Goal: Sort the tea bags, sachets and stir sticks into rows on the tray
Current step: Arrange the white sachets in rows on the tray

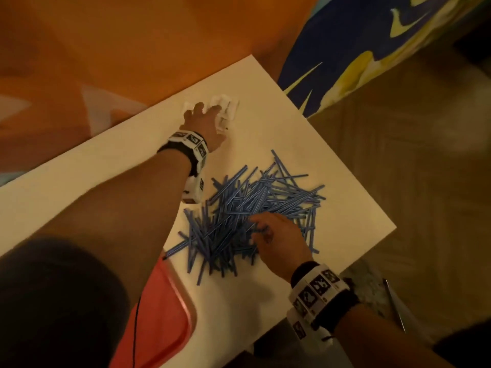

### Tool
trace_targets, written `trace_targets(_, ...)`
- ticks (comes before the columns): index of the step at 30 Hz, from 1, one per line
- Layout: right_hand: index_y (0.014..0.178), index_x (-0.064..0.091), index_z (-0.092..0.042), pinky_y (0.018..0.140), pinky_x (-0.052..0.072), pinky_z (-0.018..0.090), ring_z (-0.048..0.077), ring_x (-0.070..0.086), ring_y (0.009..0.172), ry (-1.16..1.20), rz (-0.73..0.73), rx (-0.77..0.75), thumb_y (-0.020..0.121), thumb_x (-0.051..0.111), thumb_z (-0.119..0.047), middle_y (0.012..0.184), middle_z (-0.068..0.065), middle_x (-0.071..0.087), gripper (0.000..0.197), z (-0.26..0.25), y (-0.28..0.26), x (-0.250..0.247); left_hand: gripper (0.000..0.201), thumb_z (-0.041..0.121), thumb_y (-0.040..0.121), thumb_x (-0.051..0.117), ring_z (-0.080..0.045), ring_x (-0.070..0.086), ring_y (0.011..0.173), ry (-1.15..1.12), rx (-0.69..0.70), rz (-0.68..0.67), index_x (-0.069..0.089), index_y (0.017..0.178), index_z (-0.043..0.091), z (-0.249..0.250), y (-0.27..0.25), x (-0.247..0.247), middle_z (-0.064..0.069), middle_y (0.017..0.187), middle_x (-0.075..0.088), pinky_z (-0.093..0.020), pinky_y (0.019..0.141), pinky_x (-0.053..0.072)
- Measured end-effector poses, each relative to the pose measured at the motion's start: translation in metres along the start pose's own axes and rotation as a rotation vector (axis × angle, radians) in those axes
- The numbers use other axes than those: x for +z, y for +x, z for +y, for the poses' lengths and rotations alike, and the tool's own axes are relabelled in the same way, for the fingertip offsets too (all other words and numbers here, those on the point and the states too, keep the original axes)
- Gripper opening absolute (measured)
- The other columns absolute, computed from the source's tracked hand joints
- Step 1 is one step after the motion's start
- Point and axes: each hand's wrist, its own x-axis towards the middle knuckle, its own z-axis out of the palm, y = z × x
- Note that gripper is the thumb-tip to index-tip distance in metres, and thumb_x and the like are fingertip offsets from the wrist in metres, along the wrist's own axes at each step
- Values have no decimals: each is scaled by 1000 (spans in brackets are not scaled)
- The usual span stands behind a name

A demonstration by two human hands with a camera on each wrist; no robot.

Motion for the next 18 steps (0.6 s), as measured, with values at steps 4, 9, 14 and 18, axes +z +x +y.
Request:
trace_targets(4,125,58,-31,88,51,26,11,58,95,37,-19,23,96,56,-19,110,-11,55,31,11,3,-11,76,48,93,60,-46,5,149,120,15,-59,16,155,44,6,46,-1,-3,166,-2,-56,119,20)
trace_targets(9,122,60,-30,84,47,18,7,56,93,80,-18,50,95,58,-18,105,-14,53,29,20,10,-13,60,29,88,69,-36,38,138,98,107,-5,47,144,30,6,57,7,-11,154,33,-42,116,28)
trace_targets(14,120,60,-29,81,44,16,4,54,87,107,-23,44,95,60,-18,101,-12,55,27,15,13,-11,23,16,88,70,-35,54,116,-25,86,112,67,110,11,2,36,13,-16,126,54,-32,89,42)
trace_targets(18,114,62,-28,78,45,16,-2,53,82,166,-27,33,94,62,-16,93,-16,55,24,9,11,-9,15,6,81,72,-33,60,96,-200,3,105,60,84,13,-4,8,15,-10,99,61,-27,72,42)
